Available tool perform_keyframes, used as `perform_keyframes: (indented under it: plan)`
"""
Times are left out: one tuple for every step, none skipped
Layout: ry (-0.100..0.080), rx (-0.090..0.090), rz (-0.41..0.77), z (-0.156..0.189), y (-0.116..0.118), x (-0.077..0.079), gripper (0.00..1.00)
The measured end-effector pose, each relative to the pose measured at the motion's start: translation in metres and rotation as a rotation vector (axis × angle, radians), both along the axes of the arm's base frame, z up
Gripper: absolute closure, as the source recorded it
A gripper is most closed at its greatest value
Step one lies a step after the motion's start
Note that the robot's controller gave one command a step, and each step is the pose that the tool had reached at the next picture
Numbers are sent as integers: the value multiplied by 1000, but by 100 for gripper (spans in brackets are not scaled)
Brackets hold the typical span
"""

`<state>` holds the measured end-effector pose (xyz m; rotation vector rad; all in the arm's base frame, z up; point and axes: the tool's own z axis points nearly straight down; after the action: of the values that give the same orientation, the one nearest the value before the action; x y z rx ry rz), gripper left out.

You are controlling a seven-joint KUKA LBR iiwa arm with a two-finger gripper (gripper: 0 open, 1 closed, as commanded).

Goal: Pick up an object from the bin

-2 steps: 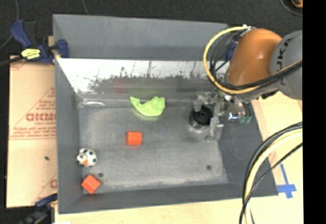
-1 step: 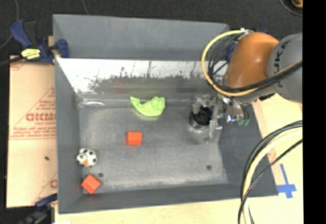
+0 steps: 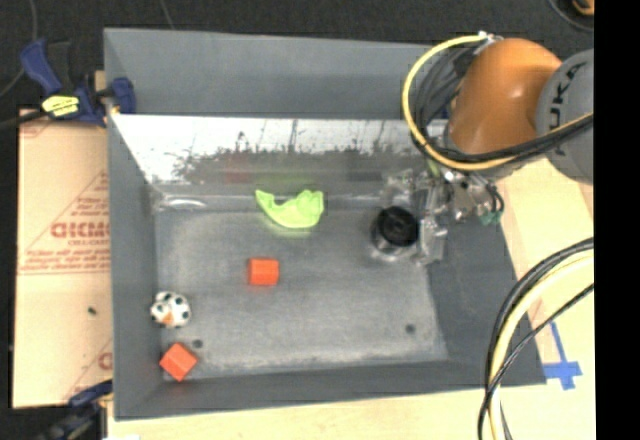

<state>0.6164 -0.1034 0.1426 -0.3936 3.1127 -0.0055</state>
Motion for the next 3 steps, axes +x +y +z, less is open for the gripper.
perform_keyframes:
  plan:
    - [-12, -7, 538, -67, -19, -6, 100]
    - [-12, -6, 537, -67, -19, -6, 100]
    - [-10, -5, 546, -10, -19, -1, 100]
